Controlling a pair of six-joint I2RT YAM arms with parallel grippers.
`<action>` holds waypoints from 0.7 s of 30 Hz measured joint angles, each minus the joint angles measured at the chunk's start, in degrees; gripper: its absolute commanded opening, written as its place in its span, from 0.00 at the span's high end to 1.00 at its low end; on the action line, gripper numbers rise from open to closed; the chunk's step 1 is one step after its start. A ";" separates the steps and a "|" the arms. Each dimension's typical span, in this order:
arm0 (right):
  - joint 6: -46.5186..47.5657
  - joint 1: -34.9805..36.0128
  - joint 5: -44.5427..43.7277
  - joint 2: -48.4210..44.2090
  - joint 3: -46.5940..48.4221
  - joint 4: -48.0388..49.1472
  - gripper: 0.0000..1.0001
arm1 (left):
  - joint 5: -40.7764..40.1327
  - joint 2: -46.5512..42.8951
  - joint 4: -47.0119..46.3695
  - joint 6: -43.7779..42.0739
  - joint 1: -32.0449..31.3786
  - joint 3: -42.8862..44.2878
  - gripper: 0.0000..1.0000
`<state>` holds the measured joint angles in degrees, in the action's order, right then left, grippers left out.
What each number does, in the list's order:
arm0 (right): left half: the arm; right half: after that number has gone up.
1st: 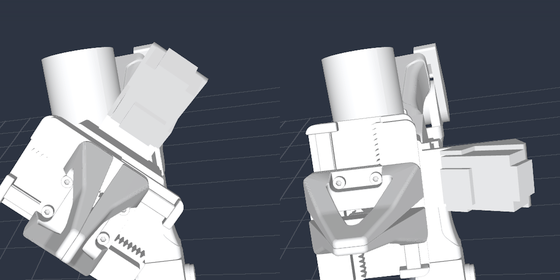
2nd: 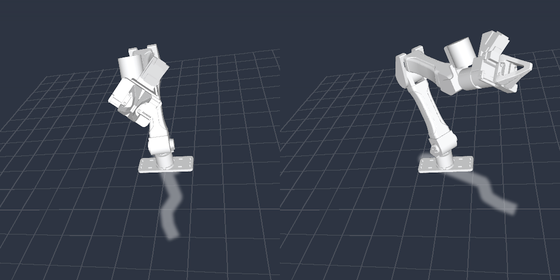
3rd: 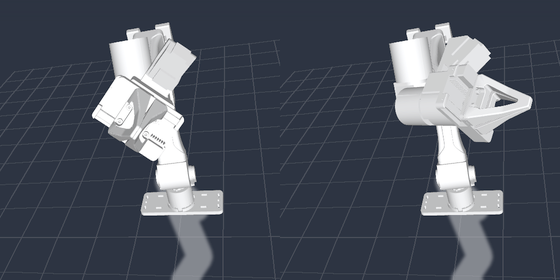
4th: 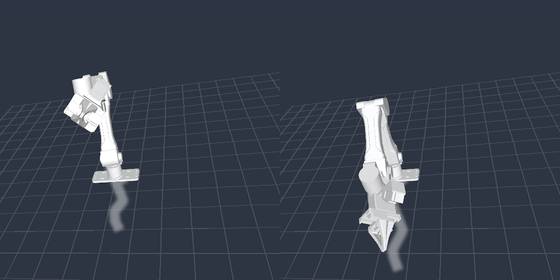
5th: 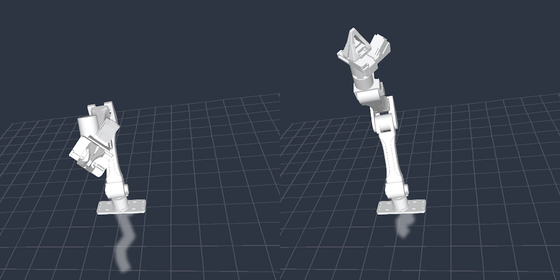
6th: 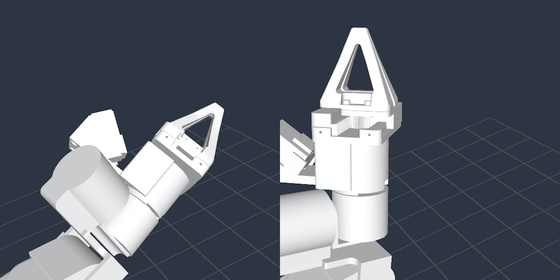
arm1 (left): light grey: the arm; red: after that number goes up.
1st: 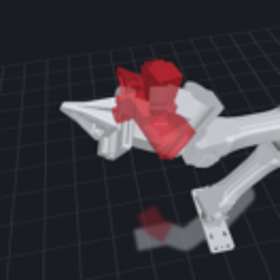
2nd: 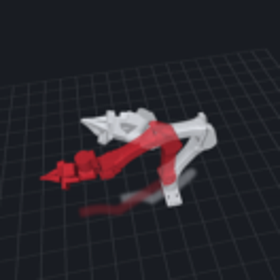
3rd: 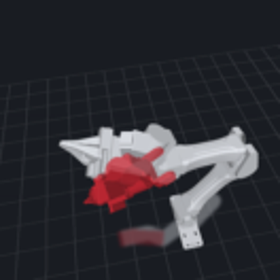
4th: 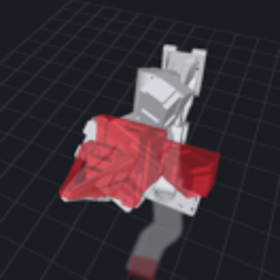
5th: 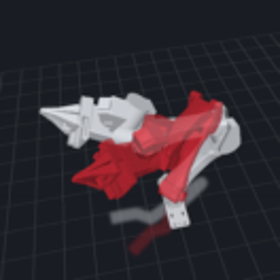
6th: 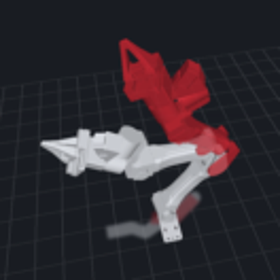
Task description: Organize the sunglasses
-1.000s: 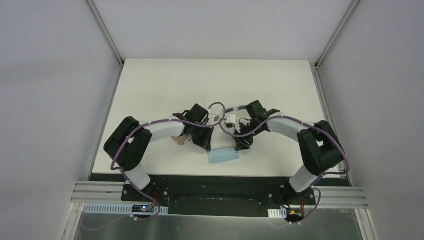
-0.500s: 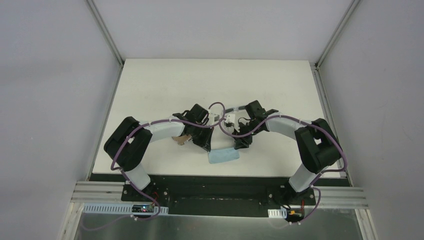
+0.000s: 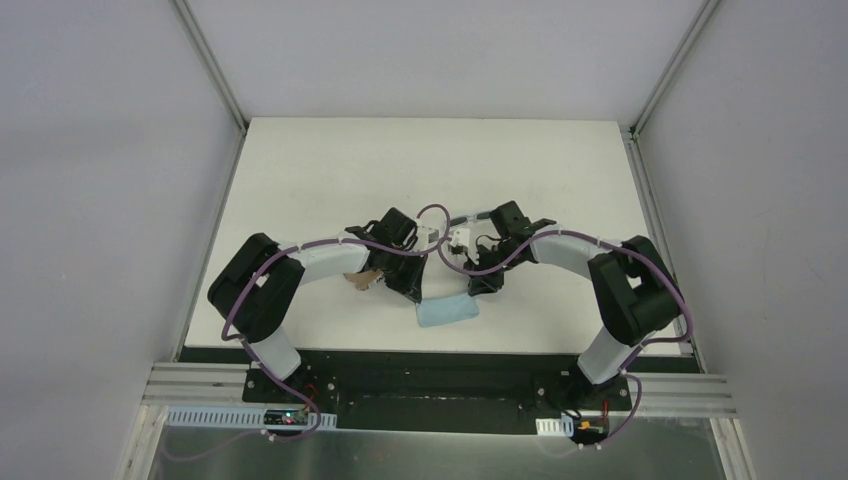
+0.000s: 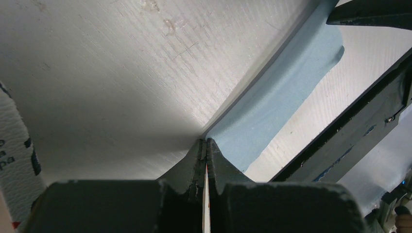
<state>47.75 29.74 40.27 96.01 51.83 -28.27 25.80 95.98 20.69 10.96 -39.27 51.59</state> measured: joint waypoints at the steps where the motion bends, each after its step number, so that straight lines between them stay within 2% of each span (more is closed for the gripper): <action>1: 0.02 0.00 0.09 0.07 0.00 -0.11 0.82 | 0.00 0.00 0.00 0.00 0.00 0.00 1.00; 10: -0.17 0.00 0.96 0.61 0.31 -1.66 0.99 | -1.11 -2.03 0.09 0.26 0.00 -1.57 1.00; 21: -4.04 0.00 0.57 0.42 5.60 -3.30 1.00 | -2.21 -7.98 0.44 1.90 0.00 -2.64 1.00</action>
<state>43.70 29.74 40.84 96.42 57.43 -31.57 23.59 88.01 21.12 12.86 -39.27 48.95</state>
